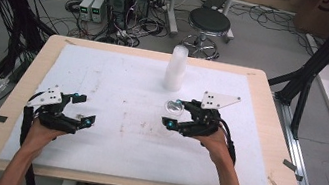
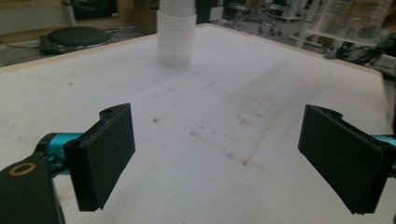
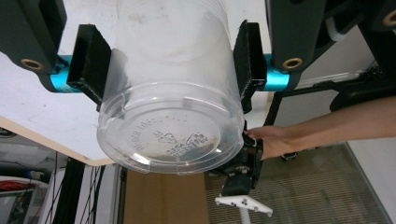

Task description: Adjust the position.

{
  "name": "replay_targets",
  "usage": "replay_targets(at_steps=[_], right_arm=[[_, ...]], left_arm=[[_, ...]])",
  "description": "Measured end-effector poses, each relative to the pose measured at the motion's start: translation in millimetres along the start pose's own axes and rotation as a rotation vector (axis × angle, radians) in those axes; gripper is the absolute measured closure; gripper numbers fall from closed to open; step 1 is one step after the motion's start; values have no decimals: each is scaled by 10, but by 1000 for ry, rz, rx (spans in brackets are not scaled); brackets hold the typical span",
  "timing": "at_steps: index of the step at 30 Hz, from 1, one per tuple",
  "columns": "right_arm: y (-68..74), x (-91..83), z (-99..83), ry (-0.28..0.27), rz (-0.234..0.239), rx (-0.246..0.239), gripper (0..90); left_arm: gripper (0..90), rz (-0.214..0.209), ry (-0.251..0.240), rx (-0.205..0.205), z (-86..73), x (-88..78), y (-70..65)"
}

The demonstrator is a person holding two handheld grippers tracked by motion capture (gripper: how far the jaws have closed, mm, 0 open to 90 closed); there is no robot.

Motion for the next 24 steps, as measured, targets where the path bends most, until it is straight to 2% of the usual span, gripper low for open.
replay_targets(at_steps=[9,18,24], right_arm=[[25,37,48,4,29,-12,391],[79,83,87,6,60,-26,394],[103,109,85,12,76,-29,395]], left_arm=[[109,-177,1,66,249,195,-169],[109,-300,-16,102,440,605,-450],[109,-366,-17,131,557,876,-629]])
Point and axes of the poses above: each handheld gripper's, and its own axes: x roughly forward along the jaws, z roughly out of its top, y roughly to its left, the point moved 3 cm from there along x, roughly forward along the jaws, and after that the axes turned 2 degrees about y, right-handed, at the moved point
